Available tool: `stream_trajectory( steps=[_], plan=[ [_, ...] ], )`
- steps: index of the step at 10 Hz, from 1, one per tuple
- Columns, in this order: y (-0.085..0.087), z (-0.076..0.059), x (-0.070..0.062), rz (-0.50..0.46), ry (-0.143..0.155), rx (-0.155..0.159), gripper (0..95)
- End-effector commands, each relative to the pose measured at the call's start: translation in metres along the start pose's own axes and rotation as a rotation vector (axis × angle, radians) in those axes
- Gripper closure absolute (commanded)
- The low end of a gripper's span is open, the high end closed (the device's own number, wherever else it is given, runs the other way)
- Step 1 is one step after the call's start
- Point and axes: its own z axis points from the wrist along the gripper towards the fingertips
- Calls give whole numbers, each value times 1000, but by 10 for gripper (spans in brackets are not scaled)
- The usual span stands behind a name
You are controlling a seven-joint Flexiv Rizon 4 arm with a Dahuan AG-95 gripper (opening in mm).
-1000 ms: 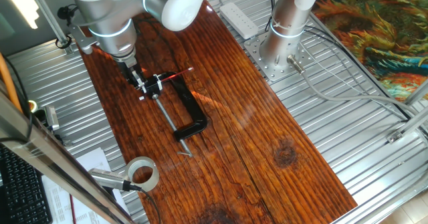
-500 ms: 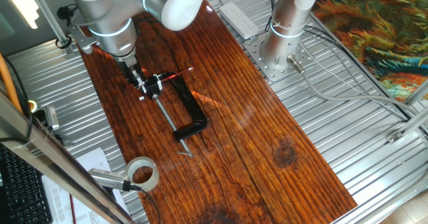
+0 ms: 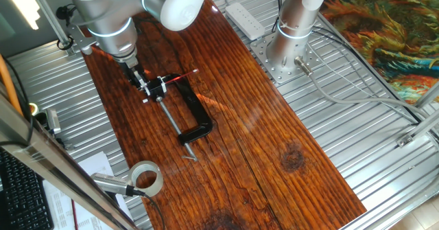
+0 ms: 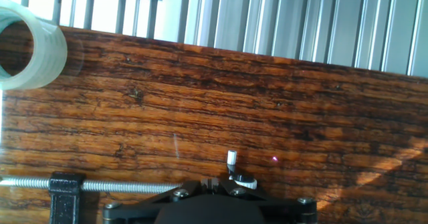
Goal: Sharpen the pencil with a pencil sharpener
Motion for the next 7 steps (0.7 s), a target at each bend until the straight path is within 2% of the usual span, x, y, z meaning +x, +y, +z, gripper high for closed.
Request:
stream_trajectory(
  steps=[1,3,5,7],
  plan=[
    [-2,0,-1,-14,-2,4,950],
    [-6,2,-5,-1,-1,5,950],
    [-17,23,-7,32,-18,-5,950],
    [-18,35,-10,54,-28,-2,950]
  ],
)
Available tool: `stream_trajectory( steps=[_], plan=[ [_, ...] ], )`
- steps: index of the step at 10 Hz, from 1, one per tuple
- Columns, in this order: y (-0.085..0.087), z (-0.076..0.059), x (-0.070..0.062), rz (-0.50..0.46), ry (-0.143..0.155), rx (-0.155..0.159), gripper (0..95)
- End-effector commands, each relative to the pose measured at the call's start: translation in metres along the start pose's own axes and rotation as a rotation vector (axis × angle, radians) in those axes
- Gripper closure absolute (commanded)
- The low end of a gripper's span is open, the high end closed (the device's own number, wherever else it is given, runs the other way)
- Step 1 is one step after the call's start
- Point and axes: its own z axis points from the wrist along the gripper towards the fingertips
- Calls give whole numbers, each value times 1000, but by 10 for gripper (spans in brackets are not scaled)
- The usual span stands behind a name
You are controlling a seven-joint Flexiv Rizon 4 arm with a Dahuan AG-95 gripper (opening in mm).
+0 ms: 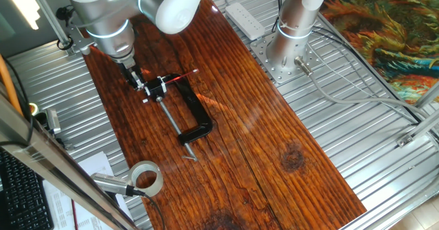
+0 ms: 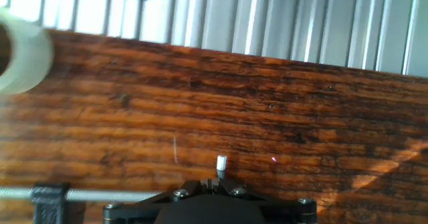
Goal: Sharpen the pencil with a pencil sharpener
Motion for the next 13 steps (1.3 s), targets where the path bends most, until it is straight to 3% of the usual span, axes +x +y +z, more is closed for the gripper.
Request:
stream_trajectory(
  steps=[1,5,8,10,13],
  plan=[
    [-1,7,-1,14,-9,2,950],
    [1,12,-9,20,-8,1,950],
    [1,12,-9,-1,-14,-22,950],
    [1,12,-9,3,12,-23,950],
    [0,20,-11,2,0,-21,950]
  ],
)
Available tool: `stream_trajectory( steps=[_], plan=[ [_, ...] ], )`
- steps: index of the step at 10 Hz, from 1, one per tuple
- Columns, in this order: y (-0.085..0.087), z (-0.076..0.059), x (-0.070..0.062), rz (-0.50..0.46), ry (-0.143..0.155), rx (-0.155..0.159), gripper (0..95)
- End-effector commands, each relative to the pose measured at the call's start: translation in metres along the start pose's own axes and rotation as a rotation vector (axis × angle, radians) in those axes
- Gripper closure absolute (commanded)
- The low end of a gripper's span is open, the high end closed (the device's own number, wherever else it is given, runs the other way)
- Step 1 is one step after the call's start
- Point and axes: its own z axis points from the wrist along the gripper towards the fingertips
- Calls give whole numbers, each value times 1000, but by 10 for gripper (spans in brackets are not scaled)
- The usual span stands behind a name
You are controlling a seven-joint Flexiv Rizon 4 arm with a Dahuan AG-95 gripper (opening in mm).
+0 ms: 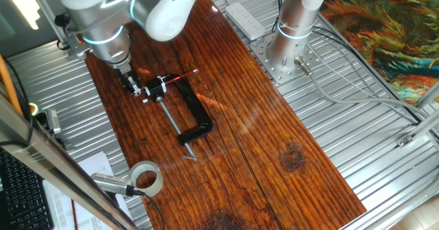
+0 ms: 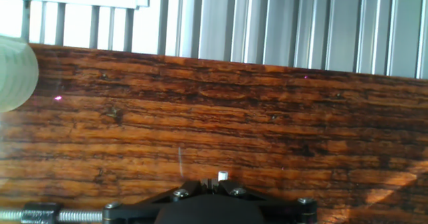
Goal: Sharpen the pencil with a pencil sharpener
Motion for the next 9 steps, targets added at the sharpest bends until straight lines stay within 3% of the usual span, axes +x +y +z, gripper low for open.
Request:
stream_trajectory(
  steps=[1,2,3,6,9],
  plan=[
    [-4,11,1,6,-24,9,950],
    [-4,13,1,8,-25,10,950],
    [-7,23,-1,5,-32,29,760],
    [-12,37,-3,8,-41,34,760],
    [-16,42,-3,22,-33,22,760]
  ],
)
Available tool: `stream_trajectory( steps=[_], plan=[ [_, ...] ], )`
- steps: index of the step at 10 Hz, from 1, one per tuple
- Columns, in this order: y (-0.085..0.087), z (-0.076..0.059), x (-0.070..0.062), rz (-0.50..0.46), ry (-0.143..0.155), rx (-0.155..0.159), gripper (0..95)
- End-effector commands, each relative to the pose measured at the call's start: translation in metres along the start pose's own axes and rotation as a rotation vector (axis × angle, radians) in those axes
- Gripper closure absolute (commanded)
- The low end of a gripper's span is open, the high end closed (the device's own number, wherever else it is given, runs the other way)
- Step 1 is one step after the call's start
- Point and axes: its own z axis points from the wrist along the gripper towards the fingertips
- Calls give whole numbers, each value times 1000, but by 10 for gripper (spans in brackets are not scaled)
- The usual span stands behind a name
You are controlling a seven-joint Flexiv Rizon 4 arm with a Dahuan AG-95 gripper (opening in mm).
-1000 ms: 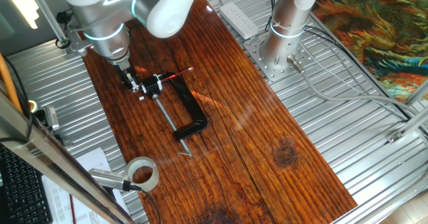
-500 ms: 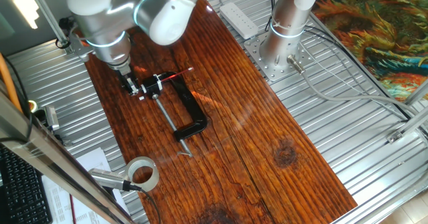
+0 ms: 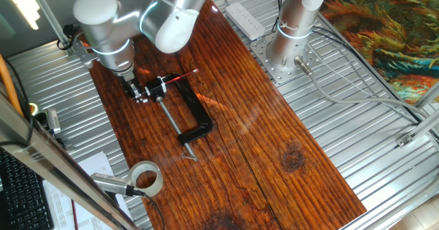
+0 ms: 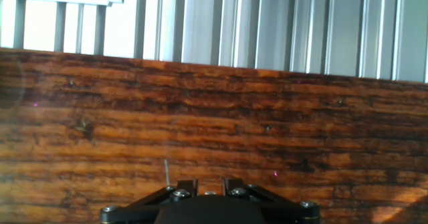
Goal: Sharpen the pencil with a pencil sharpener
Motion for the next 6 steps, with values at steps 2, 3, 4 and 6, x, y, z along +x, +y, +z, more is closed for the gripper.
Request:
stream_trajectory(
  steps=[2,3,4,6],
  plan=[
    [-2,7,-1,14,3,-19,760],
    [-2,8,-1,15,6,-18,760],
    [-3,9,-2,14,12,-20,760],
    [-2,10,-5,21,39,-23,760]
  ],
)
